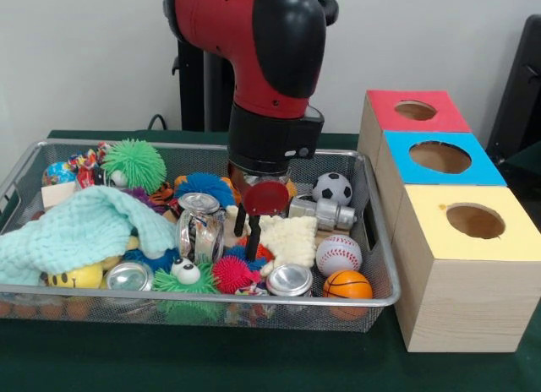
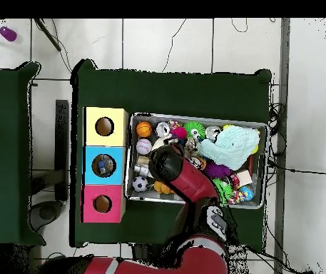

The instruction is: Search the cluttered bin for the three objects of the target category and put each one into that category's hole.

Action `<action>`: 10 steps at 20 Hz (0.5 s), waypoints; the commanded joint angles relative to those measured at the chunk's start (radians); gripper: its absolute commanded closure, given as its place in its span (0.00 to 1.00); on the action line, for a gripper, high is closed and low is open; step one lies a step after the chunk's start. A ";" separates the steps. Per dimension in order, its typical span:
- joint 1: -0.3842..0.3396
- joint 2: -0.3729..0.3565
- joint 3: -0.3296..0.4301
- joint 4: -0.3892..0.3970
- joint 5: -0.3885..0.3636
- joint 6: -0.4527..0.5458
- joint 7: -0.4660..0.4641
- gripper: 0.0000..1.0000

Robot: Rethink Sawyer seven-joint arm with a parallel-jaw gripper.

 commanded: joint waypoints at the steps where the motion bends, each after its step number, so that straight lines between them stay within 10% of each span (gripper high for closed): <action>1: -0.004 0.014 0.125 0.102 0.062 0.088 0.225 0.00; 10: 0.129 0.023 -0.081 -0.035 0.062 0.519 0.353 0.00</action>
